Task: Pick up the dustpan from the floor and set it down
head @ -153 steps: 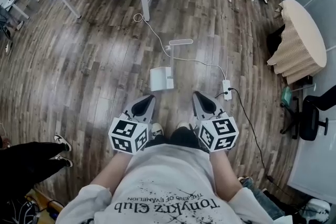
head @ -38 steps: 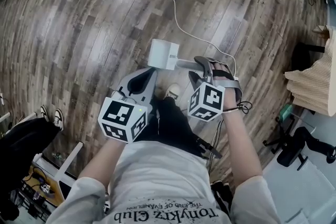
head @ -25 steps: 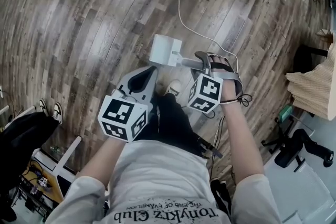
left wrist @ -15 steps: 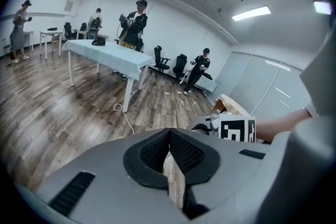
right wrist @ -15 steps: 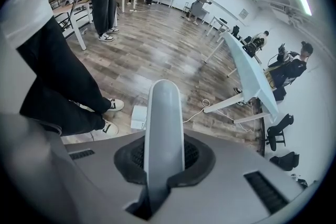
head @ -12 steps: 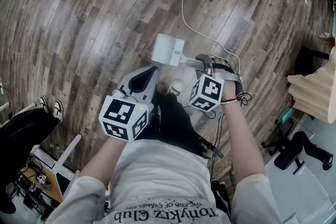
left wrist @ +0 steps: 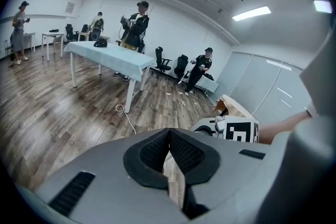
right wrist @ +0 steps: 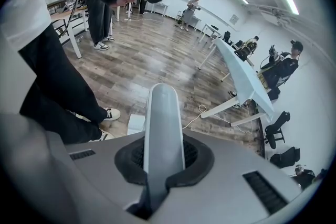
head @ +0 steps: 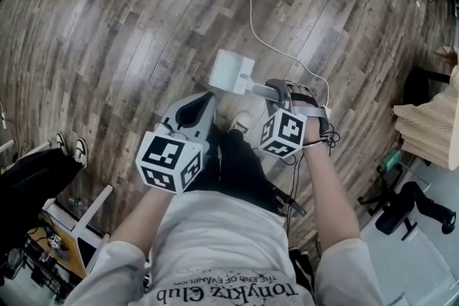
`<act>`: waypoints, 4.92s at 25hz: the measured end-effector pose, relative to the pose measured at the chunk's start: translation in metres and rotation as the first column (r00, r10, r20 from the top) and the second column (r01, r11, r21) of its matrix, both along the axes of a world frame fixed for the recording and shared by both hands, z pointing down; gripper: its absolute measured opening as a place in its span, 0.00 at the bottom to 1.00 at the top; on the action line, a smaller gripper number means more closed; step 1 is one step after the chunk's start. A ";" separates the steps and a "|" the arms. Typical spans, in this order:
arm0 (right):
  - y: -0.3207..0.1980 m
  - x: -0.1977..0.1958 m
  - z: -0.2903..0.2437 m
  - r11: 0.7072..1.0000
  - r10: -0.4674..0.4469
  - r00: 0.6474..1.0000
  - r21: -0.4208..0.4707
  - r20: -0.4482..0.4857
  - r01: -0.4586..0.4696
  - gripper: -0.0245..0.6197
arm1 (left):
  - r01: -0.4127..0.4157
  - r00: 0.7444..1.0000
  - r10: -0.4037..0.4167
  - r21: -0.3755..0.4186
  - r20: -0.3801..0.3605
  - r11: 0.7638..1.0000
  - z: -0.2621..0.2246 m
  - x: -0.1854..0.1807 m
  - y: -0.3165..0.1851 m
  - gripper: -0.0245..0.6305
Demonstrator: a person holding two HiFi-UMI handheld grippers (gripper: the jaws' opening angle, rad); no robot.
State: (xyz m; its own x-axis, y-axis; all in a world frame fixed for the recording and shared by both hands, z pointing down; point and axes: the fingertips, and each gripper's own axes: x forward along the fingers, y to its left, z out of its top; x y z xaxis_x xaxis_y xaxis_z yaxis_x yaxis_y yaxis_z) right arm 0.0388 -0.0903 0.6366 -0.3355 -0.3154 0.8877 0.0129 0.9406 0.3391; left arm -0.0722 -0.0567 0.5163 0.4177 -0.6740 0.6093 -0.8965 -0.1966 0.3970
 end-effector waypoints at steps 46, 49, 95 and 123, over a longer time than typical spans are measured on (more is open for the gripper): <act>0.106 0.024 -0.192 0.976 0.208 0.978 0.066 0.018 -0.209 0.10 | -0.121 0.992 0.117 0.168 0.035 0.978 -0.105 0.004 0.092 0.07; 0.107 0.025 -0.195 0.975 0.209 0.978 0.068 0.021 -0.210 0.10 | -0.123 0.992 0.119 0.172 0.034 0.977 -0.108 0.006 0.092 0.07; 0.079 0.022 -0.167 0.972 0.231 0.973 0.034 0.013 -0.231 0.10 | -0.119 0.992 0.109 0.170 0.063 0.978 -0.103 -0.007 0.069 0.07; 0.037 0.019 -0.071 0.965 0.259 0.966 0.034 -0.002 -0.258 0.10 | -0.121 0.991 0.115 0.090 0.065 0.989 -0.063 -0.015 0.042 0.07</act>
